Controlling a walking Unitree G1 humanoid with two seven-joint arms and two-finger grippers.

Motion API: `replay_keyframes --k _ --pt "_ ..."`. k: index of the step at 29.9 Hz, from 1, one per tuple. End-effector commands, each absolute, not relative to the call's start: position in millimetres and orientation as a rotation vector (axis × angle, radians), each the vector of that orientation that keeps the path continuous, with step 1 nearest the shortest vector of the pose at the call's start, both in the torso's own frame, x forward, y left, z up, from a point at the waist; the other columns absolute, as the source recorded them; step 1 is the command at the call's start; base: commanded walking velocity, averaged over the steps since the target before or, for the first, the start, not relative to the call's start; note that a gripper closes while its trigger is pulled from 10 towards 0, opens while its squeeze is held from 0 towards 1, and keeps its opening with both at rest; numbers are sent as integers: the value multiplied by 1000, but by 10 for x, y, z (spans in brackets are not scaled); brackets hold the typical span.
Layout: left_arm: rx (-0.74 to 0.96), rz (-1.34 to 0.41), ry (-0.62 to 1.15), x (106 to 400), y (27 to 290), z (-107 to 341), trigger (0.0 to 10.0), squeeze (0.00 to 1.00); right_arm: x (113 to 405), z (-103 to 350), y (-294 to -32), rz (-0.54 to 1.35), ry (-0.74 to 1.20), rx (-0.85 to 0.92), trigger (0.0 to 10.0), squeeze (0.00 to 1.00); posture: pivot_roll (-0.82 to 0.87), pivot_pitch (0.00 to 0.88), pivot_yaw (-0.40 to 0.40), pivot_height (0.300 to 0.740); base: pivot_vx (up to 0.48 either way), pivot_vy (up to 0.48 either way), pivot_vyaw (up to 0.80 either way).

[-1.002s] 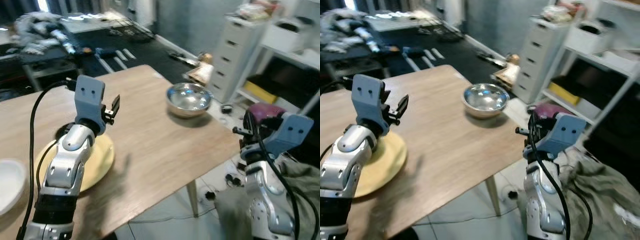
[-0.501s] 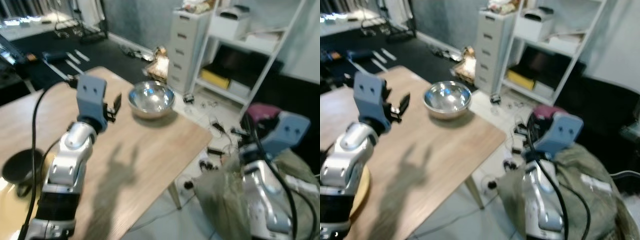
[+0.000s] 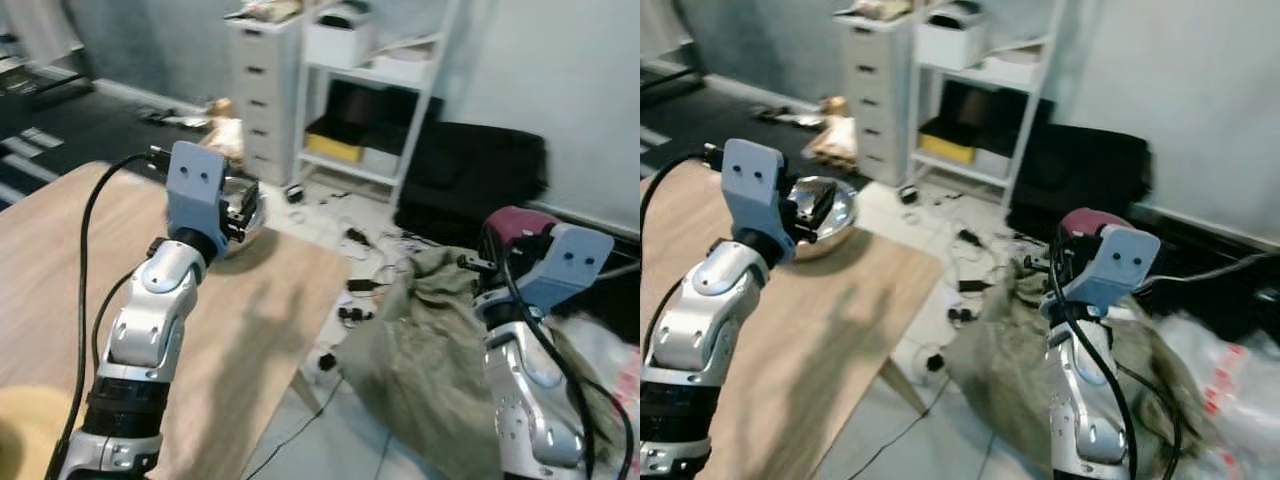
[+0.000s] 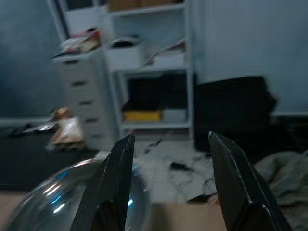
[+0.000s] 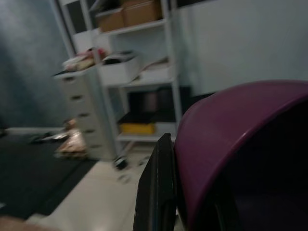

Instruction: Setting the table

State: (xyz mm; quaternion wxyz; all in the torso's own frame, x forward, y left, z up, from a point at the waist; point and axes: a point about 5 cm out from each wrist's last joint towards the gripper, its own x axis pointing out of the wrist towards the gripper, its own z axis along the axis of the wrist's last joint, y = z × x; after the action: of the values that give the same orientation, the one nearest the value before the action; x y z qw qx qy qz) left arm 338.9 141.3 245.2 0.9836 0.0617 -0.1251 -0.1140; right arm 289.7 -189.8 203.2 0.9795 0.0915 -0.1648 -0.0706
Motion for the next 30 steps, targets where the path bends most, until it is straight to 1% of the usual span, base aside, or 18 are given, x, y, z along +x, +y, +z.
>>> replay_keyframes --k 1,11,30 --pt "122 -227 -240 3385 1437 2420 10000 0 2889 2016 -1877 -138 -325 183 10000 0 -74 0 66 740 0 0 -788" --pt "116 -258 -247 3381 1348 2431 10000 0 2899 2014 -1868 -136 -322 180 10000 0 -76 0 68 740 0 0 -790" --pt "112 -266 -245 3384 1326 2412 10000 0 2916 2021 -1862 -129 -323 172 10000 0 -78 0 63 740 0 0 -788"
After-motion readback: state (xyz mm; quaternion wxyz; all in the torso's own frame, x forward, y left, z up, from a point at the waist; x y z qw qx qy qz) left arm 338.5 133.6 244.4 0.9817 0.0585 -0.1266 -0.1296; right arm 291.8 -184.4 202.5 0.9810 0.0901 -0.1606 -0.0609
